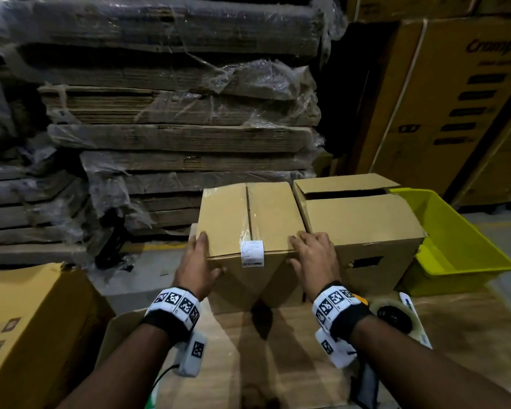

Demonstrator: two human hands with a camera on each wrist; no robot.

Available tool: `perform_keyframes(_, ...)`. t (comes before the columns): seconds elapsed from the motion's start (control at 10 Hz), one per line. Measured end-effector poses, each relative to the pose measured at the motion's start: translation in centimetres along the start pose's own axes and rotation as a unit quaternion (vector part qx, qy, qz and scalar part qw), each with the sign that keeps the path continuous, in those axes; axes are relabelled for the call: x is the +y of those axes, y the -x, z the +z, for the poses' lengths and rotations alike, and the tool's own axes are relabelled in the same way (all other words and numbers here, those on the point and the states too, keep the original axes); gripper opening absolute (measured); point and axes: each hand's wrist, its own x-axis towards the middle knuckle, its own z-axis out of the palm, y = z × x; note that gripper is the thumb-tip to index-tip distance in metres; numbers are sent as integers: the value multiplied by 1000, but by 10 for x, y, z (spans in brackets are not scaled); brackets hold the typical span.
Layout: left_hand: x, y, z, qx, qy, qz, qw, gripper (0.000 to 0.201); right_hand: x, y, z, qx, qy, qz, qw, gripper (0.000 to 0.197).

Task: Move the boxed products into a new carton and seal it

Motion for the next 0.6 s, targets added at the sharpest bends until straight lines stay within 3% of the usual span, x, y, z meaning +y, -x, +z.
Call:
perform_keyframes(0.3,1,-2,4,-15,-5,2,1000,101,-9,5,-7,-8,9,-1,1000,52)
perform_keyframes(0.4,9,5,-4,18,-49,37,998,97,-4,10,-13,-19,-38,10,999,50)
perform_keyframes(0.6,38,25,0,100,2,150,984,83,8,40,-13,-3,-106,70,992,52)
